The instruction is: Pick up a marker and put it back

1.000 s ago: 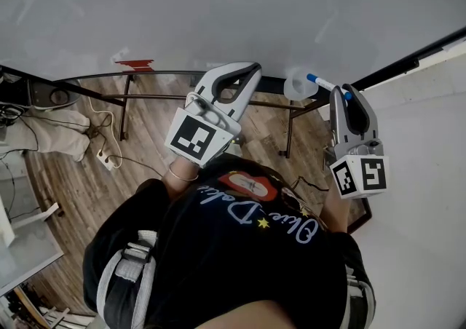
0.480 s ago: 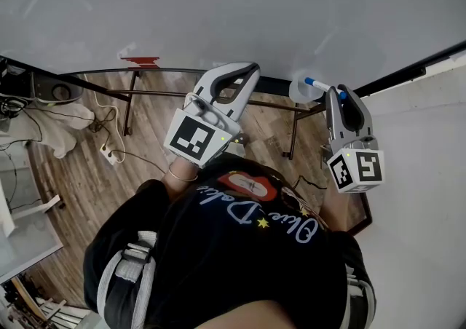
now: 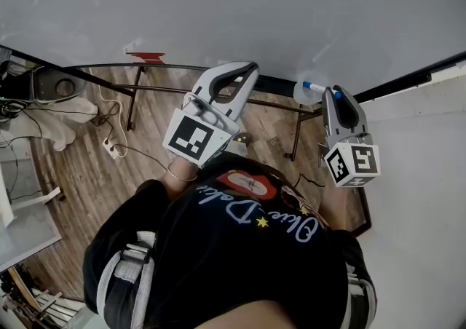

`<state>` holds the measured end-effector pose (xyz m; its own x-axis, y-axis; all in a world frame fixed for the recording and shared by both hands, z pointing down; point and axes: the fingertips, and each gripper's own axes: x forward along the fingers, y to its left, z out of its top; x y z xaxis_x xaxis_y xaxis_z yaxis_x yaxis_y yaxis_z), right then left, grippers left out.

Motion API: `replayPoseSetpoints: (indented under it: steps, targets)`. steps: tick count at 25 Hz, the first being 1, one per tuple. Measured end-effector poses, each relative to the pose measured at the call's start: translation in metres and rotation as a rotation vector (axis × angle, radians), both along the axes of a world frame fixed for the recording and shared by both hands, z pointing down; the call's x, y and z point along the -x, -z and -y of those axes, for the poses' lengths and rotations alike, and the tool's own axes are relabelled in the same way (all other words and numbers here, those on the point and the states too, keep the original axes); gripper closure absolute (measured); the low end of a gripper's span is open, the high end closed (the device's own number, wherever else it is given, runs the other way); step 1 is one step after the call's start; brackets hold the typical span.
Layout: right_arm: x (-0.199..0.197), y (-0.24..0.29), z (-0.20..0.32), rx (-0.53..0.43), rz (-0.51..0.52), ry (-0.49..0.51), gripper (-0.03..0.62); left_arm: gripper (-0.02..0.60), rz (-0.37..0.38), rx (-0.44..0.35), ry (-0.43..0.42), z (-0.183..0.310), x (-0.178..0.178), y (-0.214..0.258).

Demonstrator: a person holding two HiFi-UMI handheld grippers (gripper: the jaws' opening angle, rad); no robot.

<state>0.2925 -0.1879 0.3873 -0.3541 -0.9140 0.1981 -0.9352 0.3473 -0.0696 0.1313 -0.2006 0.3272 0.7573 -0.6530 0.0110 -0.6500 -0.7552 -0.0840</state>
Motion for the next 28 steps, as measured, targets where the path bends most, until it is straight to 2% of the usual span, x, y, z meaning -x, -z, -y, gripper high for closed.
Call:
replayPoseSetpoints:
  steps: [8, 16, 28]
  targets:
    - [0.015, -0.012, 0.006, 0.042, 0.010, 0.023, 0.520, 0.578, -0.006, -0.001, 0.024, 0.001, 0.018, 0.008]
    - [0.014, -0.032, 0.010, 0.075, 0.013, 0.025, 0.520, 0.578, 0.001, -0.010, 0.041, 0.000, 0.022, 0.007]
    - [0.007, -0.041, 0.010, 0.060, 0.044, -0.006, 0.520, 0.578, 0.003, -0.006, 0.047, -0.001, 0.025, 0.007]
